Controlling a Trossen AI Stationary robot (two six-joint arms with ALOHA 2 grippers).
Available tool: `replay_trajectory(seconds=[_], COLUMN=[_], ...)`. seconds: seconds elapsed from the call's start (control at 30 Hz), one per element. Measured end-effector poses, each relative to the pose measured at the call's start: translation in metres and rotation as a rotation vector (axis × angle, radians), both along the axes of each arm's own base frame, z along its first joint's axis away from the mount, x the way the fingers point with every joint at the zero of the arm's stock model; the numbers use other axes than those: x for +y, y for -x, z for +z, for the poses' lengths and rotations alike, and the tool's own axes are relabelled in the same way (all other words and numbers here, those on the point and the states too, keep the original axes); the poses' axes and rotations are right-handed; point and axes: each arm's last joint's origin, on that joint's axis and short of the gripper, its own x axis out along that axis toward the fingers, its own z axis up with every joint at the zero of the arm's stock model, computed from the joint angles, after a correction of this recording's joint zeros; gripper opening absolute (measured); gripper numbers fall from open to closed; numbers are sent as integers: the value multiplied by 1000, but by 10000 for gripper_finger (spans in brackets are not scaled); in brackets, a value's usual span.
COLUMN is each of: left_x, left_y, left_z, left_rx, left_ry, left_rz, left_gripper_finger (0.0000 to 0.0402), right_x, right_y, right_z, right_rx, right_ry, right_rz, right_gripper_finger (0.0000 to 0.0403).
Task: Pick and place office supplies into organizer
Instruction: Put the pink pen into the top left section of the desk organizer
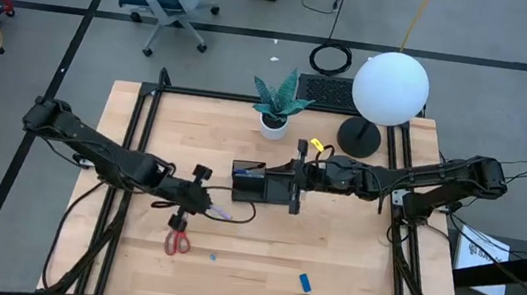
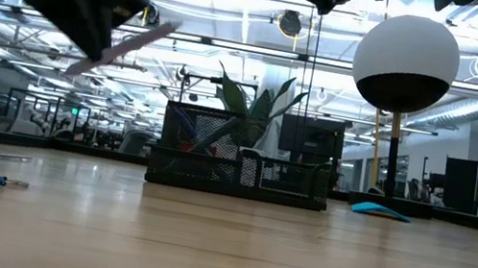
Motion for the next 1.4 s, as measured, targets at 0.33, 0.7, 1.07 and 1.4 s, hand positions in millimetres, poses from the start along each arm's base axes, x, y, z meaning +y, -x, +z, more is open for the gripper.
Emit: replay_trajectory(seconds=[0.33,0.7,1.07,1.4], left_x=[11,13,12,17], left_y=[15,18,7,-13], left_z=[40,84,90,79], left_rx=[-273,-646,-735,-733], left_ry=[-58,48,80,61], left_rz=[109,114,111,141], left_gripper_finger=[33,33,33,33], right_x=[3,10,14,21], right_y=[0,0,1,2], right_z=[3,9,22,30], right_rx=[-28,-93,-217,-313], right_ry=[-21,-59,-91,-45], right_rz=[15,211,259,280], right_gripper_finger=[48,166,315,315])
